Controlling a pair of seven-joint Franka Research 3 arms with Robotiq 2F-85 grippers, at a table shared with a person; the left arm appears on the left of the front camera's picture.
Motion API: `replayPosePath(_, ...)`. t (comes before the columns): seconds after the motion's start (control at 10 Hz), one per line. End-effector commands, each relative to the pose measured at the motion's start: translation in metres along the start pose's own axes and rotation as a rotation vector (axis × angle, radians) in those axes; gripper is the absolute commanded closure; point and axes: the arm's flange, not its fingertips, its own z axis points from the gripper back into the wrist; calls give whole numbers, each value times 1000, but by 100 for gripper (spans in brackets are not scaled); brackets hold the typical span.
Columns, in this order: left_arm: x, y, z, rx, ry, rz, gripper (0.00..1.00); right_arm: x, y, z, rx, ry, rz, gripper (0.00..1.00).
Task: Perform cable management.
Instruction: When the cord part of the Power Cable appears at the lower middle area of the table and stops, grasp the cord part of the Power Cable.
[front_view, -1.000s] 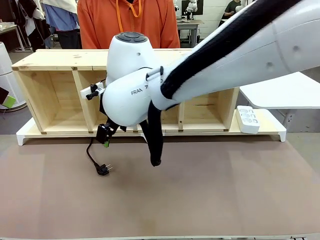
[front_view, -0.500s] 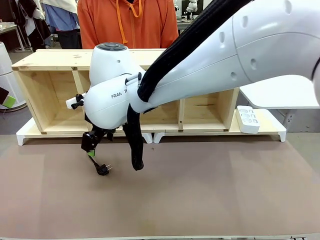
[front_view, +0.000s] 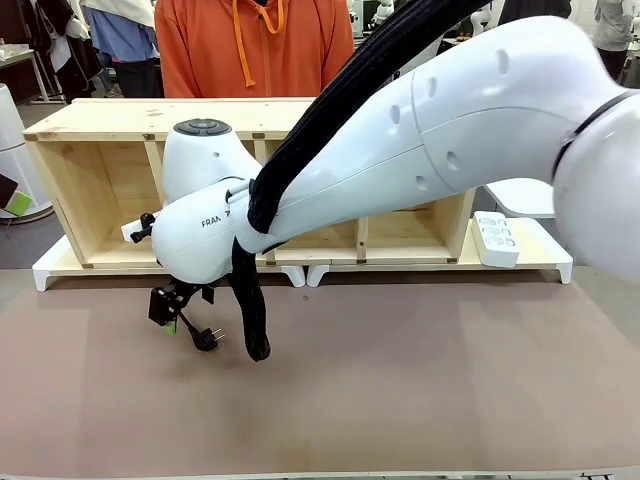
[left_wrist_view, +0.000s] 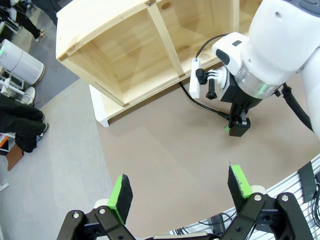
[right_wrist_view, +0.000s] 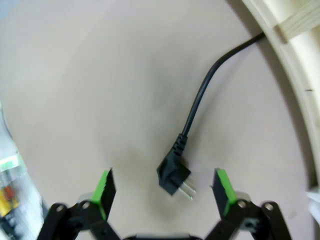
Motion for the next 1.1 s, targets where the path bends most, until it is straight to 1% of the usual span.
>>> replayPosePath(0.0, 2, 0, 0, -10, -10, -2, 0, 14, 0, -16, -15, 18, -15, 0)
replayPosePath(0.4, 2, 0, 0, -10, -10, -2, 0, 25, -7, -50, 2, 78, -31, 0)
replayPosePath(0.6, 2, 0, 0, -10, -10, -2, 0, 25, -10, -55, -10, 115, -50, 0)
replayPosePath(0.8, 2, 0, 0, -10, -10, -2, 0, 26, -10, -54, -17, 126, -55, 0)
replayPosePath(0.9, 2, 0, 0, -10, -10, -2, 0, 25, -9, -54, -24, 145, -51, 4)
replayPosePath(1.0, 2, 0, 0, -10, -10, -2, 0, 25, -9, -55, -29, 155, -52, 19)
